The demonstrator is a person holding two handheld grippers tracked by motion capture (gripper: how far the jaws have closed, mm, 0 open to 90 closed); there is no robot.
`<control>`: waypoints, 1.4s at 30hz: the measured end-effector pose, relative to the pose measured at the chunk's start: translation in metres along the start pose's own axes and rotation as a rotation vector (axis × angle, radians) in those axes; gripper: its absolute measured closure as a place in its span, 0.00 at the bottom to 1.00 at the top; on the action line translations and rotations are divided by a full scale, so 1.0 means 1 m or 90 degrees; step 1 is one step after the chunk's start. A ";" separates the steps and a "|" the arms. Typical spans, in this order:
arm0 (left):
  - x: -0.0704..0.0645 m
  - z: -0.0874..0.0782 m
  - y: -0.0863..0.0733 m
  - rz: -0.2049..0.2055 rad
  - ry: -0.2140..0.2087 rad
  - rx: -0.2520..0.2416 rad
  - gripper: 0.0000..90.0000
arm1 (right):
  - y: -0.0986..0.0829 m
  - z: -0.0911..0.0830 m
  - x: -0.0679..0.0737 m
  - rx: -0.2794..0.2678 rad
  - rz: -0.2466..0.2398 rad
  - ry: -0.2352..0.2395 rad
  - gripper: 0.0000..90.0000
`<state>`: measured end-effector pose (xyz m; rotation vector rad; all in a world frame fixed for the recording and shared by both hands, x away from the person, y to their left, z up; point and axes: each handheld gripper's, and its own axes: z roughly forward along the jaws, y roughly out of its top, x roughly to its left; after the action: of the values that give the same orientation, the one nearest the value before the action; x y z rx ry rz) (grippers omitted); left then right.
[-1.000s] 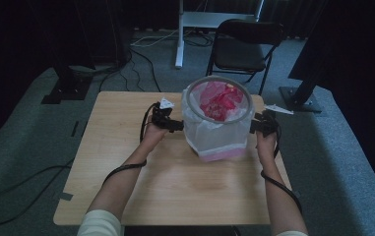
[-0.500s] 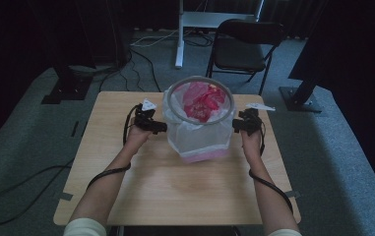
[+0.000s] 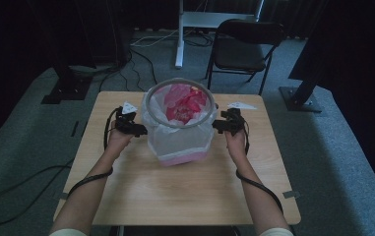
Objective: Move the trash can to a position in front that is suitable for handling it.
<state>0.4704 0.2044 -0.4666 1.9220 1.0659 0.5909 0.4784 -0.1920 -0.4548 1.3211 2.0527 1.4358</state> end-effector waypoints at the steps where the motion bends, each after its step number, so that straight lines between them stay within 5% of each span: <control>1: 0.002 -0.001 -0.002 -0.002 0.004 0.001 0.01 | 0.000 0.002 0.003 0.003 -0.004 0.007 0.19; 7: 0.011 -0.004 -0.005 -0.014 0.009 -0.004 0.01 | 0.007 0.009 0.010 0.013 -0.060 0.010 0.15; 13: 0.014 0.002 -0.001 -0.024 0.004 -0.003 0.01 | 0.015 0.023 0.004 0.020 -0.029 -0.015 0.15; 18: 0.015 0.003 -0.001 -0.023 -0.003 -0.002 0.01 | 0.015 0.028 0.005 0.027 -0.020 0.005 0.16; 23: 0.012 -0.001 0.001 -0.012 0.003 0.003 0.04 | 0.013 0.026 -0.002 0.027 -0.002 0.069 0.18; 28: 0.013 -0.006 0.001 -0.007 0.015 0.001 0.04 | 0.011 0.024 0.003 0.036 -0.007 0.090 0.18; 42: 0.008 -0.030 -0.015 -0.008 -0.004 0.012 0.04 | -0.005 0.010 0.025 0.037 -0.015 0.115 0.18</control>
<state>0.4467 0.2285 -0.4629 1.9298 1.0832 0.5698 0.4698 -0.1663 -0.4575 1.2239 2.2313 1.5479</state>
